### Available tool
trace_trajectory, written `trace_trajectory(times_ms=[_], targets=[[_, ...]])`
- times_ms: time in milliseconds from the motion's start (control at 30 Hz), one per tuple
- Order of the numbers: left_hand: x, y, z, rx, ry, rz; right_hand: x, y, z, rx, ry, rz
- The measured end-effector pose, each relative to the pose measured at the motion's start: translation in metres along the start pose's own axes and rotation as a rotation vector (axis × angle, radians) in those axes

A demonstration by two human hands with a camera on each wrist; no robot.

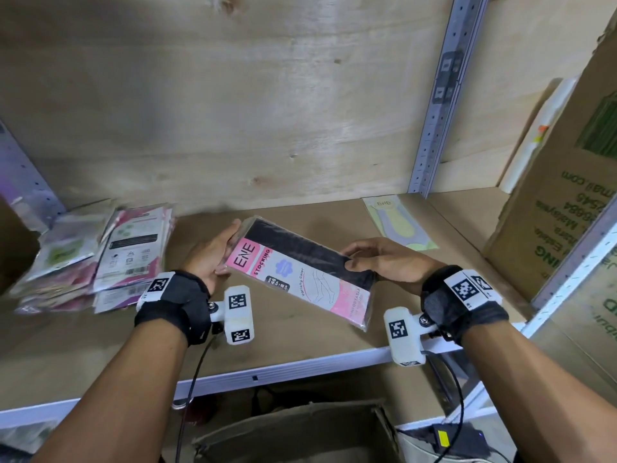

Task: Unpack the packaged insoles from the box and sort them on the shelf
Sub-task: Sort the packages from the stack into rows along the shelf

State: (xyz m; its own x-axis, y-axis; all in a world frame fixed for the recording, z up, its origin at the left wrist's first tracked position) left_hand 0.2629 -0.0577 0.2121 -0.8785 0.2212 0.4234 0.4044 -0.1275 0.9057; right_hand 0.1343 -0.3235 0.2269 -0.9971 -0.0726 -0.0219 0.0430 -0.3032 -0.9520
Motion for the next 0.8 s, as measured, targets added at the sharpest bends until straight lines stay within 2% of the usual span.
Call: trace_trajectory(times_ms=[67, 167, 233, 333, 400, 567, 700, 800], targets=[[-0.003, -0.002, 0.002, 0.107, 0.007, 0.005, -0.002, 0.000, -0.001, -0.047, 0.024, -0.004], [-0.007, -0.002, 0.013, 0.302, 0.116, -0.049, -0.005, 0.003, 0.000, -0.128, 0.063, -0.020], [-0.011, -0.004, 0.014, 0.329, 0.116, -0.058, -0.008, 0.005, 0.001, -0.191, 0.080, -0.022], [-0.013, -0.008, 0.000, 0.247, 0.030, -0.029, -0.014, 0.008, 0.002, -0.284, 0.150, -0.022], [-0.009, -0.011, -0.017, 0.106, -0.033, -0.002, -0.018, 0.009, 0.000, -0.339, 0.197, -0.029], [0.009, -0.018, -0.068, -0.162, -0.294, 0.036, -0.024, 0.009, -0.008, -0.392, 0.318, -0.053], [0.012, -0.018, -0.084, -0.174, -0.280, -0.042, -0.026, 0.015, -0.003, -0.264, 0.378, -0.101], [0.007, -0.018, -0.087, -0.198, -0.210, -0.072, -0.027, 0.022, 0.001, -0.131, 0.333, -0.150]])
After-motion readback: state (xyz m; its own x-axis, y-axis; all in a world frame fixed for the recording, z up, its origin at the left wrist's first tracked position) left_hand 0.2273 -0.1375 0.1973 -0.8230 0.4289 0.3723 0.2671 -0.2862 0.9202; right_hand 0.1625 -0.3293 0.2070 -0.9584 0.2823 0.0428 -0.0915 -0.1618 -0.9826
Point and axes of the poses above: each hand's wrist, its own x-axis away from the middle knuckle, its own z-axis out of the back of the hand, y = z × x, the point moved 6 cm from there along -x, towards the middle knuckle, and after that the axes turned 13 degrees about z, right-handed, at the moved point
